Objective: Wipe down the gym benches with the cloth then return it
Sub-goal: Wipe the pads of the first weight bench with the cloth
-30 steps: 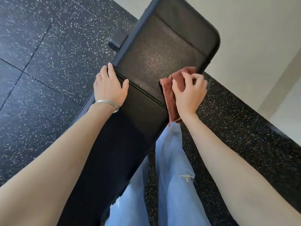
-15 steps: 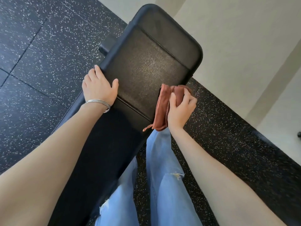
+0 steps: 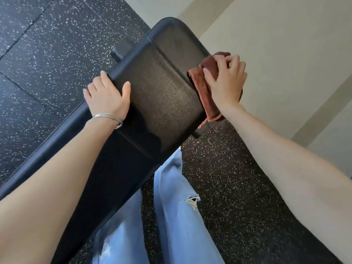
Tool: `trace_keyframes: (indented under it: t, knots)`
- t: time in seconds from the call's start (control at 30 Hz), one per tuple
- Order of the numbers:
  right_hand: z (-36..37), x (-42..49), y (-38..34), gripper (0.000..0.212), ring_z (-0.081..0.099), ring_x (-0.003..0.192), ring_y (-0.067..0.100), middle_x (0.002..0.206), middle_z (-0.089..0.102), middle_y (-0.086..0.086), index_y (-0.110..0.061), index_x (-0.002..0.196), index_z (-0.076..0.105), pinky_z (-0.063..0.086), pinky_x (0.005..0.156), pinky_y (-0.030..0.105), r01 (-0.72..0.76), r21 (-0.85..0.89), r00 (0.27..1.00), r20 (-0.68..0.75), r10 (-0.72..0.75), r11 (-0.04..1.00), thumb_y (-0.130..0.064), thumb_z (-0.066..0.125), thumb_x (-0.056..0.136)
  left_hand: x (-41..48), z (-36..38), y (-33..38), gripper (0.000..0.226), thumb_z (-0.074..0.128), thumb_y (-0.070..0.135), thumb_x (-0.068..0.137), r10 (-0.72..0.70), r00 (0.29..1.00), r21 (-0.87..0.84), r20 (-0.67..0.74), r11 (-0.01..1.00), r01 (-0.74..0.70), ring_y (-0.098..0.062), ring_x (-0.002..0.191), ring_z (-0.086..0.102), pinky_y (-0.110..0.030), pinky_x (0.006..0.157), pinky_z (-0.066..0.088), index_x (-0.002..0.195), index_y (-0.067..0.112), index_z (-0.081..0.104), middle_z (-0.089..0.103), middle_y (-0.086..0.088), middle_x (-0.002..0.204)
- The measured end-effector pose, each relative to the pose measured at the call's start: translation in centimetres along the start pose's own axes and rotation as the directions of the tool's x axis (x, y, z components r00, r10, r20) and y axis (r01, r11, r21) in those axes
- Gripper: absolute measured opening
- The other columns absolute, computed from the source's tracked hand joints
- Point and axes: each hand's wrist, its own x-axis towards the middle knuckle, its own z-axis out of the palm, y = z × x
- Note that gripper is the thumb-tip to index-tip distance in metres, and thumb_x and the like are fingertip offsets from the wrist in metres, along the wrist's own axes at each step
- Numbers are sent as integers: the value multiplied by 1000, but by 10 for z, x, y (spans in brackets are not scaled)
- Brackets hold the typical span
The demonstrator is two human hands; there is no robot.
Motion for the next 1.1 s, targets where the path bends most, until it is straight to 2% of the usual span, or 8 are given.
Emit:
trace_keyframes:
  t: [0.17, 0.27, 0.4, 0.57, 0.73, 0.9, 1.0, 1.1]
  knots:
    - [4, 30, -48, 40, 46, 105, 31, 116, 52, 10, -24, 120, 54, 38, 81, 38, 302, -96, 953, 34, -300, 948, -50, 41, 93, 9, 1, 4, 68, 37, 48, 95, -21, 1000, -24, 12, 999, 21, -41, 126, 36, -51, 107, 23, 141, -1, 28, 39, -24, 138]
    - [10, 60, -86, 41, 46, 107, 29, 117, 51, 8, -25, 121, 52, 37, 81, 37, 379, -131, 925, 48, -376, 916, -52, 36, 93, 10, 0, 4, 67, 39, 47, 94, -23, 1000, -30, 18, 999, 23, -40, 125, 37, -50, 104, 25, 140, 0, 30, 41, -23, 137]
    - [17, 85, -113, 42, 45, 108, 29, 119, 50, 7, -26, 122, 50, 36, 80, 37, 391, -180, 920, 60, -387, 903, -53, 35, 92, 10, -2, 4, 66, 39, 48, 94, -24, 999, -26, 22, 999, 25, -40, 125, 37, -49, 104, 26, 140, 0, 31, 41, -23, 137]
    - [15, 88, -103, 46, 47, 102, 28, 116, 52, 7, -28, 120, 51, 35, 76, 33, 421, -151, 907, 77, -414, 894, -56, 34, 89, 10, -5, 6, 64, 38, 47, 94, -37, 999, -39, 40, 998, 39, -39, 126, 37, -49, 105, 26, 140, 2, 31, 41, -22, 137]
    - [3, 38, -27, 37, 52, 88, 35, 104, 57, 14, -21, 110, 61, 41, 72, 38, 418, -58, 908, 7, -418, 907, -48, 50, 88, 11, -9, 2, 63, 37, 46, 95, -15, 998, -44, 57, 999, 18, -38, 127, 37, -49, 104, 28, 140, 3, 31, 41, -21, 138]
    - [-1, -25, 45, 31, 48, 93, 32, 104, 52, 14, -16, 103, 62, 47, 70, 37, 224, 89, 973, 44, -228, 971, -41, 57, 85, 9, -7, 0, 63, 38, 45, 95, -2, 999, -34, 48, 999, 3, -39, 126, 37, -49, 103, 27, 142, 4, 29, 41, -20, 138]
    - [0, -27, 41, 30, 48, 92, 33, 102, 52, 14, -17, 102, 62, 48, 71, 39, 201, 82, 979, 26, -204, 976, -41, 58, 85, 9, -4, -1, 64, 37, 46, 95, 4, 999, -26, 36, 1000, -3, -38, 126, 37, -49, 103, 27, 142, 4, 28, 40, -19, 139]
    - [-4, -8, 10, 34, 49, 93, 35, 104, 53, 14, -19, 106, 62, 43, 77, 40, 265, 15, 963, 46, -266, 964, -46, 55, 87, 8, -1, -1, 65, 37, 46, 95, 8, 1000, -18, 28, 1000, -8, -38, 126, 37, -49, 104, 27, 143, 4, 27, 40, -20, 139]
